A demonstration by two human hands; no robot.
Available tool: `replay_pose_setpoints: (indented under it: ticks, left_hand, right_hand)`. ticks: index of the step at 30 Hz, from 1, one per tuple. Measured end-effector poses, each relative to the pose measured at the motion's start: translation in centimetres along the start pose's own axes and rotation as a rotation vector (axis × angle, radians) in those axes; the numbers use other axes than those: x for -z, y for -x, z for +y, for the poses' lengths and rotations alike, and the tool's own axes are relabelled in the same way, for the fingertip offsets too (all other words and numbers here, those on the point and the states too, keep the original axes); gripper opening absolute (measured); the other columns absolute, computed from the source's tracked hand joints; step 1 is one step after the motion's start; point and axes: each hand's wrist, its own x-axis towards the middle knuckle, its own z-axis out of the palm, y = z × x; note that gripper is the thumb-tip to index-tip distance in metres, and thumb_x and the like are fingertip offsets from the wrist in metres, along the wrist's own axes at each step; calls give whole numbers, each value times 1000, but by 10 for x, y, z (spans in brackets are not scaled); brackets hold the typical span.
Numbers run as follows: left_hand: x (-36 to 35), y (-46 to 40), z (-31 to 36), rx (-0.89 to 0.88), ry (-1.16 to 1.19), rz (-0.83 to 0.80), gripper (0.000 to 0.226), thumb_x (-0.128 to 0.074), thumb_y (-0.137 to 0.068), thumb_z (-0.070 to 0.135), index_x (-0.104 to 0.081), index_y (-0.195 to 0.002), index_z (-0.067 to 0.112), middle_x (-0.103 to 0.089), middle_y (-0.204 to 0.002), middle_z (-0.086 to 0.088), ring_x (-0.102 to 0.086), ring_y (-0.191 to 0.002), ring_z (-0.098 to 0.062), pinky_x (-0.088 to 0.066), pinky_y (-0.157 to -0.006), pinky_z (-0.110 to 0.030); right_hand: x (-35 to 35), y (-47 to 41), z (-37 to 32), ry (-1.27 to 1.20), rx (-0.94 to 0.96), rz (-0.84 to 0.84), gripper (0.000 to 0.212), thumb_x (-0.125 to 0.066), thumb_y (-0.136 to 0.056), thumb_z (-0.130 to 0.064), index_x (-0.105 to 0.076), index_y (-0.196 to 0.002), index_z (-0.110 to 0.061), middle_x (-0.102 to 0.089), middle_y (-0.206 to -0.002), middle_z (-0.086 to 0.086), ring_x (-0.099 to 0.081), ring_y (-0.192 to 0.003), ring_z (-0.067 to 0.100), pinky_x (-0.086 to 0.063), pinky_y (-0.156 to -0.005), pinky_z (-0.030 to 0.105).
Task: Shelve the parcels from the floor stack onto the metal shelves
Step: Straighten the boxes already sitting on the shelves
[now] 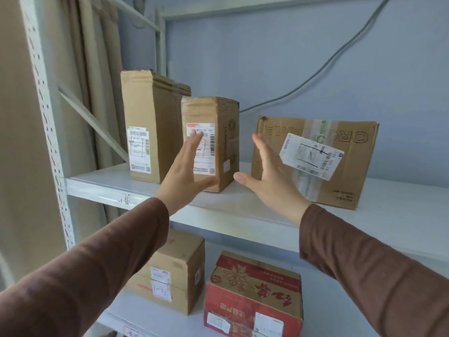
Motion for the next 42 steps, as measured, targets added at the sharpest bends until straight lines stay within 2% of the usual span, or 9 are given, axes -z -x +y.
replay_pose_setpoints:
  ticks: [4, 8, 11, 14, 17, 30, 34, 38, 42]
  left_hand:
    - [23, -20, -45, 161, 73, -12, 120, -86, -80, 31, 2, -162, 30, -9, -171, 5, -18, -154, -15, -18, -122, -36]
    - [28, -41, -69, 319, 236, -227, 125, -87, -78, 28, 5, -162, 31, -26, -167, -4, -34, -149, -27, -30, -120, -47]
    - [23, -54, -75, 319, 252, -352, 119, -85, -81, 23, 3, -160, 32, -47, -151, 0, -47, -140, -27, -37, -115, -44]
    - [16, -60, -82, 272, 225, -413, 110, -85, -82, 21, -5, -158, 32, -53, -140, 5, -55, -127, -24, -46, -111, -44]
    - [11, -65, -86, 257, 206, -400, 103, -83, -84, 17, -10, -155, 28, -57, -132, 7, -58, -119, -21, -49, -108, -40]
    - [-7, -93, -99, 279, 196, -419, 110, -80, -86, 18, 1, -160, 28, -52, -147, 0, -56, -114, -16, -48, -101, -33]
    - [-2, -87, -94, 251, 203, -441, 120, -80, -86, 17, 12, -161, 27, -42, -157, -2, -51, -137, -27, -43, -108, -33]
    - [23, -60, -87, 193, 199, -359, 131, -82, -85, 29, 27, -157, 32, -19, -169, 1, -31, -151, -24, -27, -121, -40]
    - [67, -25, -85, -10, 56, -225, 121, -78, -86, 38, 18, -159, 37, 0, -170, 15, -9, -149, 1, -16, -122, -30]
  right_hand:
    - [-39, -30, -17, -93, -195, -96, 102, -72, -92, -42, 1, -163, -30, -5, -170, -8, -11, -155, 13, -16, -116, 29]
    - [-63, -47, -21, -156, -351, -80, 110, -75, -91, -36, 9, -161, -27, -12, -170, -5, -18, -154, 18, -21, -119, 33]
    - [-73, -58, -15, -175, -410, -65, 111, -75, -92, -30, 11, -161, -26, -20, -168, -5, -23, -152, 18, -24, -111, 27]
    - [-85, -69, -7, -189, -425, -97, 111, -76, -92, -26, 11, -161, -29, -37, -160, -8, -37, -145, 17, -27, -108, 24]
    - [-96, -80, 1, -130, -412, -98, 107, -77, -90, -28, 4, -161, -33, -51, -150, -7, -52, -134, 18, -41, -113, 38]
    - [-106, -111, 22, -133, -462, -72, 111, -77, -90, -24, 8, -162, -26, -47, -154, -2, -49, -138, 22, -40, -116, 42]
    - [-103, -106, 14, -160, -466, -52, 112, -77, -90, -22, 10, -161, -28, -41, -159, -2, -42, -144, 23, -34, -112, 32]
    - [-97, -94, -12, 16, -266, 99, 113, -80, -86, -32, 4, -162, -27, -19, -168, -4, -20, -154, 22, -20, -121, 35]
    - [-103, -82, -55, 77, -45, 149, 99, -76, -90, -32, -8, -162, -28, -14, -168, -4, -12, -155, 14, -14, -124, 34]
